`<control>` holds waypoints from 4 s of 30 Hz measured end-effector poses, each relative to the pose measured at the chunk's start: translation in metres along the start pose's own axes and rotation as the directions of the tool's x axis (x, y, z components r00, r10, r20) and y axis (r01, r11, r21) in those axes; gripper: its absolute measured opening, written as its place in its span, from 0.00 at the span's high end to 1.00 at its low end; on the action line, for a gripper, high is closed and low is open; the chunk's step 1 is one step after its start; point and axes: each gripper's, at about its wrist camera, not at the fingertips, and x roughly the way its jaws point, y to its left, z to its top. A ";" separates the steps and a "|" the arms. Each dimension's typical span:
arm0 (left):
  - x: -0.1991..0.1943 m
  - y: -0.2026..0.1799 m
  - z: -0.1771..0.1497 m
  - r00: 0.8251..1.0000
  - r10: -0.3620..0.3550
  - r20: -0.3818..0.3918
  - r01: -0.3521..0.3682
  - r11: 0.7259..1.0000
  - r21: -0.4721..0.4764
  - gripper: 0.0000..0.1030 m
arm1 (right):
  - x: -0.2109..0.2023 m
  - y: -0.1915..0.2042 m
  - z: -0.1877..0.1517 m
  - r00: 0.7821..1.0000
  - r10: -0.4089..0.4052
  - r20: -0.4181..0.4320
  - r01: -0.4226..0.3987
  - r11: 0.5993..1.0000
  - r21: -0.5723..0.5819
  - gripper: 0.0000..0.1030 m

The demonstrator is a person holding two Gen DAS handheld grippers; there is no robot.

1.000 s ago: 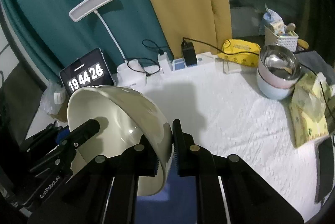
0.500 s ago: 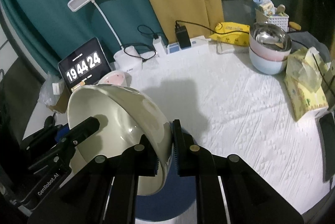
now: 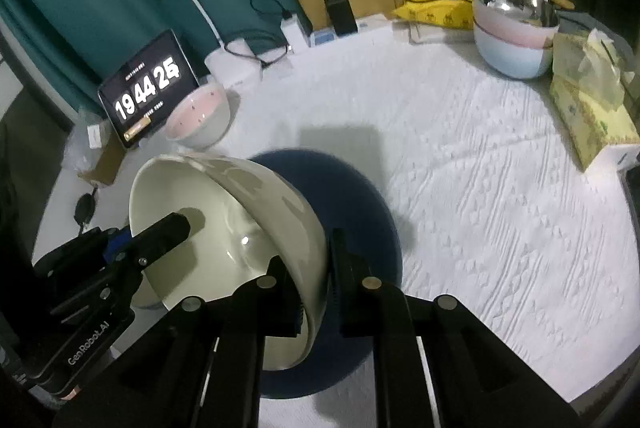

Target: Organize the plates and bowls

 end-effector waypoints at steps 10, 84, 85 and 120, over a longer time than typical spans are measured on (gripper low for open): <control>0.015 0.002 -0.013 0.998 0.022 -0.054 -0.021 1.000 0.018 0.88 | 0.019 0.003 -0.006 0.996 -0.028 -0.088 0.026 0.999 -0.024 0.88; -0.006 0.088 0.023 0.998 0.045 0.052 -0.039 0.994 -0.098 0.80 | 0.011 0.108 0.065 0.995 -0.033 0.095 0.051 0.980 -0.191 0.71; -0.008 0.094 0.024 0.997 0.047 0.057 -0.041 0.994 -0.103 0.80 | 0.012 0.113 0.067 0.995 -0.032 0.097 0.050 0.980 -0.193 0.69; 0.027 0.250 0.064 0.999 0.034 0.042 -0.025 0.981 -0.195 0.54 | 0.150 0.174 0.121 0.996 -0.089 0.001 0.089 0.996 0.016 0.50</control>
